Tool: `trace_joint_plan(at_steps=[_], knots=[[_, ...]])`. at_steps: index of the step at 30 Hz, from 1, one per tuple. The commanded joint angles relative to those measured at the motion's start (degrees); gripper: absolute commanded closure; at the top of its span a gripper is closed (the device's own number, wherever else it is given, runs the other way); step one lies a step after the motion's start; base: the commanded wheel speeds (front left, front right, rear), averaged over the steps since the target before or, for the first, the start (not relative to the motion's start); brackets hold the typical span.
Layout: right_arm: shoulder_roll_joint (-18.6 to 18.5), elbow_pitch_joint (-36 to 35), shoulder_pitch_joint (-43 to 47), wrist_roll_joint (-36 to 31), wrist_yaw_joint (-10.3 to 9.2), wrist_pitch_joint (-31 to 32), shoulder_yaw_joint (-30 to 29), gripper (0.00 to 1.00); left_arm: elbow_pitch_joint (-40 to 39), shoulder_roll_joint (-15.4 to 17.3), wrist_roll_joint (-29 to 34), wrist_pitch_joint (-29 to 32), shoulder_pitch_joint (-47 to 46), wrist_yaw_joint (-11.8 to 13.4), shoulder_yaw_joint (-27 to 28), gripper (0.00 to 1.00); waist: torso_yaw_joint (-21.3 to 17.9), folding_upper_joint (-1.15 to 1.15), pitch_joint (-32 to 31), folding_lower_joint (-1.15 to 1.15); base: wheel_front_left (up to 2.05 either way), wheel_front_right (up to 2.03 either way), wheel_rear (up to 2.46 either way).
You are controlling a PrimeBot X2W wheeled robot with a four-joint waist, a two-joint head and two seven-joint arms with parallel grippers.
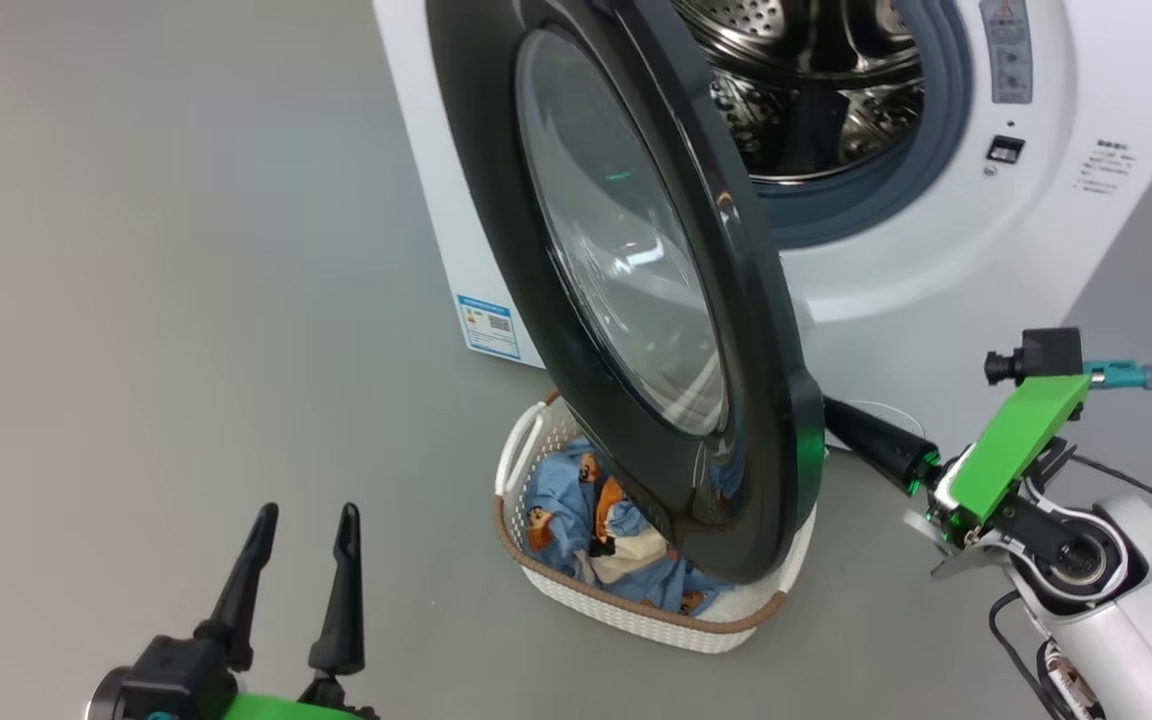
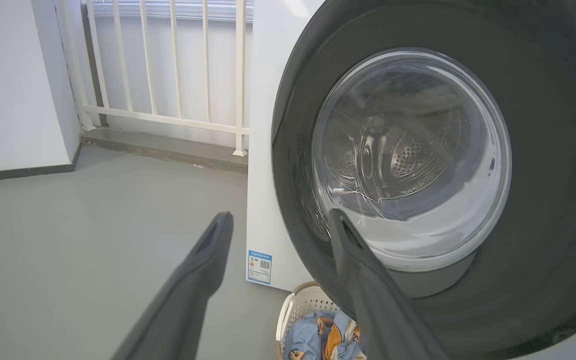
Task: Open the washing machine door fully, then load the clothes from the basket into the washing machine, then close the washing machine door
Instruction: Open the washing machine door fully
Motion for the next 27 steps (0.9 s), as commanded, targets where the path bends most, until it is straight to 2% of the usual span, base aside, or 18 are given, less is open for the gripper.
trace_joint_plan(at_steps=[1, 14, 27], knots=[[0.7, -1.9, 0.9, 0.3, 0.57, 0.4, 0.5, 1.0, -1.1, 0.9, 1.0, -0.5, -0.1, -0.7, 2.2, 0.0, 1.5, 0.0, -1.1, 0.0, 0.0, 0.0, 0.0], [2.9, -2.7, 2.6, -1.1, 0.57, 1.7, 0.6, 1.0, -0.7, 0.9, 1.7, -0.5, 0.6, -1.8, 3.0, 0.0, 6.4, 0.0, -2.1, 0.0, 0.0, 0.0, 0.0], [4.6, -3.5, 3.2, -2.3, 0.57, 2.9, 1.2, 1.0, -0.9, 0.9, 1.8, -0.5, 0.6, -2.0, 3.2, 0.0, 8.9, 0.0, -1.9, 0.0, 0.0, 0.0, 0.0]])
